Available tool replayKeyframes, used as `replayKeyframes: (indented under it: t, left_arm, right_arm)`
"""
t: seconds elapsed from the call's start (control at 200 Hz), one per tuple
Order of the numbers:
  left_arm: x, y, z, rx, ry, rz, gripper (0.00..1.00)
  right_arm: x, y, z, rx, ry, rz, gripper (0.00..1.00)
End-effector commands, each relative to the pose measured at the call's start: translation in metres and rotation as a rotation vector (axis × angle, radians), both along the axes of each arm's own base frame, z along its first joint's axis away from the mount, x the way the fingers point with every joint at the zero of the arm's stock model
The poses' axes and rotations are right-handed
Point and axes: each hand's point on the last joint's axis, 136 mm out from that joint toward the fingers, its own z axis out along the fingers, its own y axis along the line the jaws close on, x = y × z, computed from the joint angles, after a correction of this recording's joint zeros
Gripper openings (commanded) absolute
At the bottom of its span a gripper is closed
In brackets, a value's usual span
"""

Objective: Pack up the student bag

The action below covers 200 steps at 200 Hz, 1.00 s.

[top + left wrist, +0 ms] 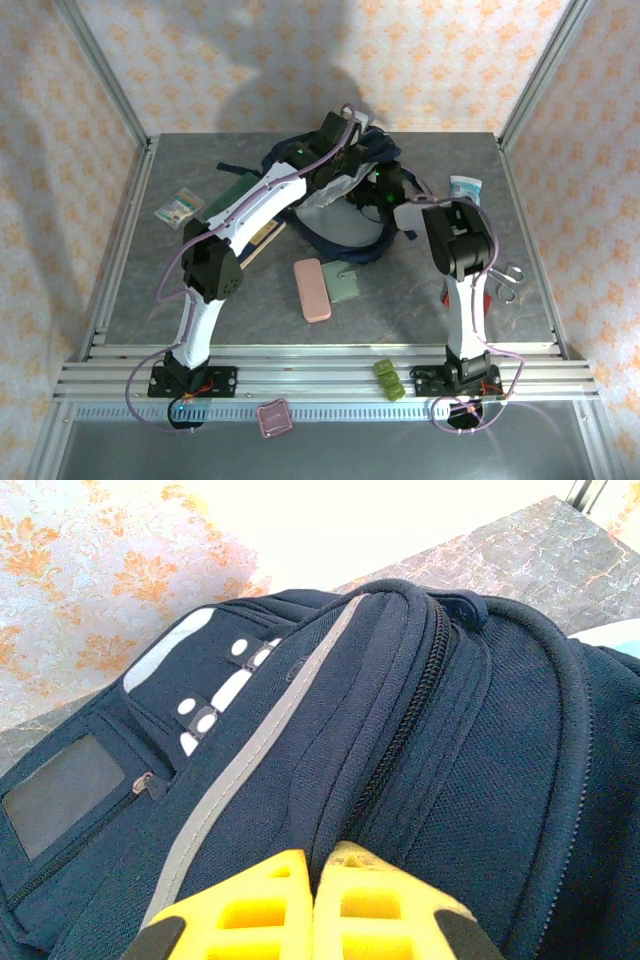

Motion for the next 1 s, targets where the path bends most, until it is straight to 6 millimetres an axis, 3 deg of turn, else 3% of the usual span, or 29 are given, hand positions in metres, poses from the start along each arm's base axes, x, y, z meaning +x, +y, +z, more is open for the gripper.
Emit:
replayKeyframes:
  t: [0.0, 0.04, 0.115, 0.3, 0.4, 0.45, 0.596, 0.796, 0.901, 0.996]
  left_arm:
    - [0.004, -0.001, 0.05, -0.101, -0.12, 0.038, 0.0]
    - [0.005, 0.0, 0.047, -0.097, -0.121, 0.044, 0.0]
    - [0.005, 0.003, 0.041, -0.087, -0.118, 0.055, 0.0]
    - [0.006, 0.002, 0.029, -0.089, -0.102, 0.057, 0.0]
    - [0.006, 0.001, 0.025, -0.091, -0.096, 0.059, 0.0]
    - [0.006, 0.001, 0.025, -0.097, -0.096, 0.061, 0.0]
    - [0.005, 0.002, 0.029, -0.102, -0.1, 0.062, 0.0]
    - [0.002, 0.003, 0.037, -0.103, -0.107, 0.054, 0.0]
    - [0.0, 0.003, 0.038, -0.105, -0.103, 0.051, 0.0]
    - [-0.002, 0.005, 0.033, -0.103, -0.095, 0.052, 0.0]
  right_arm:
    - [0.01, 0.002, 0.02, 0.022, -0.038, -0.028, 0.6]
    - [0.004, 0.0, 0.019, -0.012, -0.029, -0.02, 0.66]
    - [-0.014, -0.008, 0.018, -0.068, -0.021, -0.003, 0.68]
    - [-0.066, -0.05, 0.021, -0.121, 0.0, -0.039, 0.7]
    - [-0.074, -0.053, 0.015, -0.136, 0.012, -0.029, 0.67]
    - [-0.073, -0.05, 0.009, -0.126, 0.023, -0.017, 0.61]
    - [-0.065, -0.037, -0.014, -0.101, 0.075, 0.003, 0.23]
    - [-0.042, -0.033, -0.042, -0.135, 0.133, -0.033, 0.21]
    - [-0.022, -0.044, -0.037, -0.153, 0.113, -0.114, 0.26]
    - [-0.008, -0.056, -0.019, -0.116, 0.044, -0.189, 0.3]
